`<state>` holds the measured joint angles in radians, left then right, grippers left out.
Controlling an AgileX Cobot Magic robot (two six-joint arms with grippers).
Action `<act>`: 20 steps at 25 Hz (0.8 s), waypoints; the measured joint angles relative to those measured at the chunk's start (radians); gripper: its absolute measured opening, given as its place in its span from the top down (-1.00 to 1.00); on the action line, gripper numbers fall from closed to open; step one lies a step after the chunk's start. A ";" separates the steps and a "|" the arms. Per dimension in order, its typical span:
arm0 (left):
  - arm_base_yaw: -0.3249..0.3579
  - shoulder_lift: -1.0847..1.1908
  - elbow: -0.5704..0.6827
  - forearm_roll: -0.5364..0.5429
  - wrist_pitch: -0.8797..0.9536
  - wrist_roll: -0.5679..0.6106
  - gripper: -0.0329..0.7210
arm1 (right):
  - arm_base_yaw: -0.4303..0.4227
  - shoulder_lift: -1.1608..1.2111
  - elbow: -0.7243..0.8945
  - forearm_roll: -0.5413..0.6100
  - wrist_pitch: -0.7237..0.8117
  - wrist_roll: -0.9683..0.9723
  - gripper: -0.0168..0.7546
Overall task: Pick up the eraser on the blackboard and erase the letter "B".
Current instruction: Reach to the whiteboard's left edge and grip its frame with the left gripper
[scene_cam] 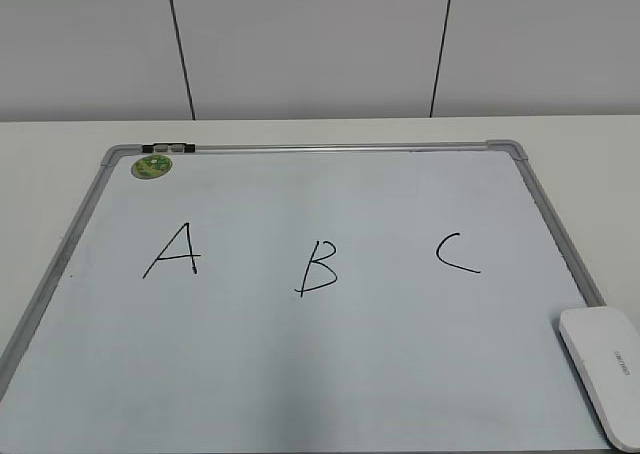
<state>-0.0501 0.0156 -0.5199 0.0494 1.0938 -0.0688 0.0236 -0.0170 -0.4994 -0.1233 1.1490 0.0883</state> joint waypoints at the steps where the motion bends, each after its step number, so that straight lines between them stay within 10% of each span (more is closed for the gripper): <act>1: 0.000 0.000 0.000 0.000 0.000 0.000 -0.20 | 0.000 0.000 0.000 0.000 0.000 0.000 -0.53; 20: 0.000 0.175 -0.084 0.000 -0.084 0.000 -0.16 | 0.000 0.000 0.000 0.000 0.000 0.000 -0.53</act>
<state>-0.0501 0.1908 -0.6040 0.0494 1.0098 -0.0688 0.0236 -0.0170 -0.4994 -0.1233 1.1490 0.0883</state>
